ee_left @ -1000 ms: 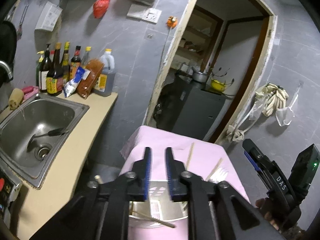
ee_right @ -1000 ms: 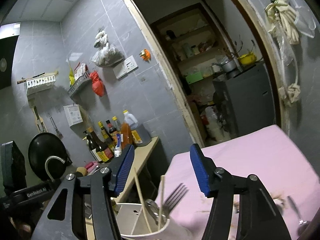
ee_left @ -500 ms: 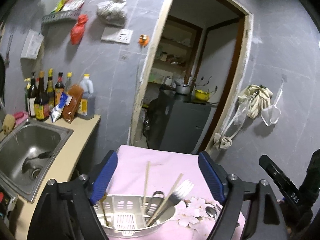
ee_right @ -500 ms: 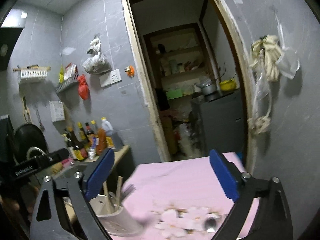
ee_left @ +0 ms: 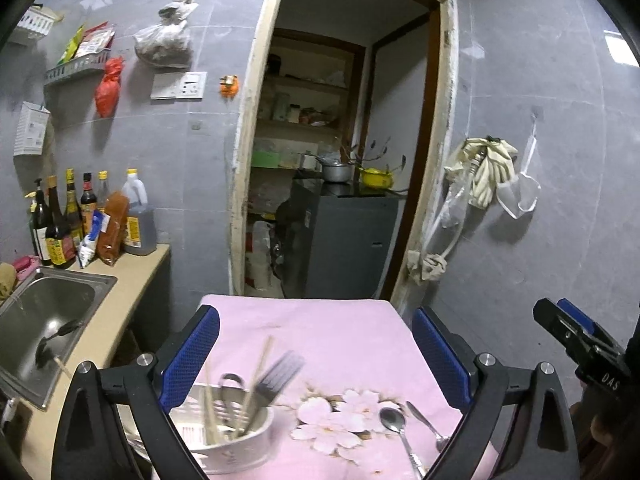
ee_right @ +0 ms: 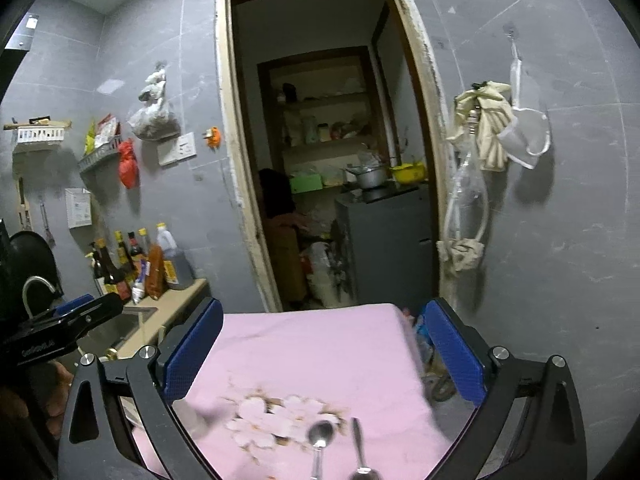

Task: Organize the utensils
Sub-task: 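Move both tools back over the two remaining spoons, then grasp a silver spoon with the left tool while the right tool grasps the other spoon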

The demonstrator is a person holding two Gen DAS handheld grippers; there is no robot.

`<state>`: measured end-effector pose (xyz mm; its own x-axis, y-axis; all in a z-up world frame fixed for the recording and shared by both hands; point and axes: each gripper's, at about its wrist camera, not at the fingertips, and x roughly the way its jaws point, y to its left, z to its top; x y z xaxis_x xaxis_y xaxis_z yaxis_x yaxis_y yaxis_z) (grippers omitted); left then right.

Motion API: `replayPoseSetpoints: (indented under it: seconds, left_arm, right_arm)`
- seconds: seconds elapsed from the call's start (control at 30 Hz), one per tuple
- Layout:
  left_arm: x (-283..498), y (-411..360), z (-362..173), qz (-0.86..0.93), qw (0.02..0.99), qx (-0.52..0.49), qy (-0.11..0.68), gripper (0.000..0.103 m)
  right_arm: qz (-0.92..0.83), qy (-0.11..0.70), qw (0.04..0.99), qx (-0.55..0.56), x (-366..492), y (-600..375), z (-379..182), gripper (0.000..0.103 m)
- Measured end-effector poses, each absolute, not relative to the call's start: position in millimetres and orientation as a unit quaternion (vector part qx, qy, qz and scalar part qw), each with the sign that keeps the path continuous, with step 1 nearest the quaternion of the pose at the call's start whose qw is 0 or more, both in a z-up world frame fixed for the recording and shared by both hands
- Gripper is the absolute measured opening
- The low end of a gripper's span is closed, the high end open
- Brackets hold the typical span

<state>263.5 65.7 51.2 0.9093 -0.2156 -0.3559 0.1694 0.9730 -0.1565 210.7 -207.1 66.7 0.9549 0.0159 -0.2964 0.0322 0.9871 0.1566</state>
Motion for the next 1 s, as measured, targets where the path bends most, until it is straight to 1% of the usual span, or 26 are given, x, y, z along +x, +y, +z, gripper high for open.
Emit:
replayPoseSetpoints:
  seconds: [0.27,0.47,0.73,1.0]
  left_arm:
    - [264,25,29,-0.096,0.97,-0.07,0.213,0.097]
    - [267,3,2,-0.075,0.966,-0.078,0.233,0.097]
    - [274,-24,-47,-0.059,0.959,-0.069,0.269,0.097]
    - [292,-30,-96,-0.046,0.939,-0.072,0.333,0.097]
  right_arm:
    - [-0.006,0.179,0.981,0.072,220,-248,50,0.099]
    - [0.008,0.201,0.978,0.06,228,-272,24,0.099]
    - [0.037,0.265,0.963,0.036,240,-285,-32,0.099]
    - [0.083,0.348,0.934,0.0,278,-278,-100,0.099]
